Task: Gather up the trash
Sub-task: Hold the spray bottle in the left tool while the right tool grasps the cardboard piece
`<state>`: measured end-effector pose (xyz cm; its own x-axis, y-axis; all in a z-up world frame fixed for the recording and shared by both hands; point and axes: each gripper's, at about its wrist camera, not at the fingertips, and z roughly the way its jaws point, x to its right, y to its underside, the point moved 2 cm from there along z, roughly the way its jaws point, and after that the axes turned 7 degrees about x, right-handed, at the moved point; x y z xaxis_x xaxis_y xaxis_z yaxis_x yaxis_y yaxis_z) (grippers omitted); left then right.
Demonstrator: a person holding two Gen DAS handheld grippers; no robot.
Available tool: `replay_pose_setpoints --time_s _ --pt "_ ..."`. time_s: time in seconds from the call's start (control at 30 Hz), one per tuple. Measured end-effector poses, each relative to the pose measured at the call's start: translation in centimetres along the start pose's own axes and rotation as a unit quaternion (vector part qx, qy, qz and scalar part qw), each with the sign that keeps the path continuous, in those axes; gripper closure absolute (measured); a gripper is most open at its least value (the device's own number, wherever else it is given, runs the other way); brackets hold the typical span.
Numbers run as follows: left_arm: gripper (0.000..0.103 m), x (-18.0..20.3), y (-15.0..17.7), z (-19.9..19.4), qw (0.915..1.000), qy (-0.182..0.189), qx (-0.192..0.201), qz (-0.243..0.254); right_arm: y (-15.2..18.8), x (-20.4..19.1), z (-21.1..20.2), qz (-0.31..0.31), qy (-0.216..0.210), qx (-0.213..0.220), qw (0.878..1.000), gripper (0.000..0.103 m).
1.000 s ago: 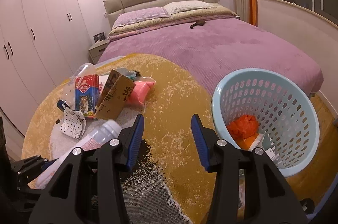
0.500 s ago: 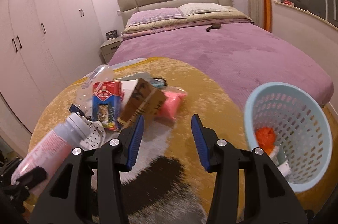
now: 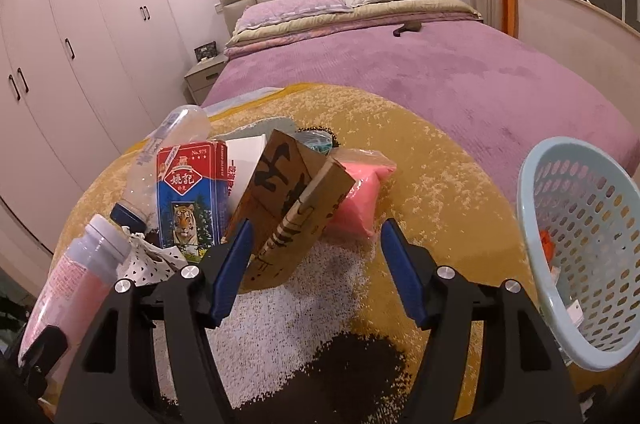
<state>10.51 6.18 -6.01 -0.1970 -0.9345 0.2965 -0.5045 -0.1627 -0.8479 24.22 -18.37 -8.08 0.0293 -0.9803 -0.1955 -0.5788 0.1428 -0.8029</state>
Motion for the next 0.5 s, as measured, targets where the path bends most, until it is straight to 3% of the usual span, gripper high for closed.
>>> replay_pose_setpoints --time_s 0.07,0.1,0.2,0.3,0.5 --pt "0.056 -0.1 0.2 0.1 1.0000 0.001 0.002 -0.002 0.0 -0.3 0.2 -0.007 0.003 -0.004 1.000 0.046" --pt "0.056 0.0 0.2 0.1 1.0000 0.004 0.002 -0.004 0.0 -0.4 0.3 -0.010 -0.002 -0.010 1.000 0.061" --pt "0.056 0.1 0.2 0.1 1.0000 0.003 0.003 -0.002 0.4 -0.6 1.0 -0.016 0.001 -0.029 0.999 0.086" --pt "0.056 0.4 0.1 -0.3 0.9999 0.005 0.009 0.002 0.5 -0.4 0.2 -0.009 -0.015 -0.023 1.000 0.096" --pt "0.056 1.9 -0.6 -0.8 0.9996 0.016 0.019 0.013 0.7 0.1 -3.1 -0.015 -0.016 0.005 1.000 0.097"
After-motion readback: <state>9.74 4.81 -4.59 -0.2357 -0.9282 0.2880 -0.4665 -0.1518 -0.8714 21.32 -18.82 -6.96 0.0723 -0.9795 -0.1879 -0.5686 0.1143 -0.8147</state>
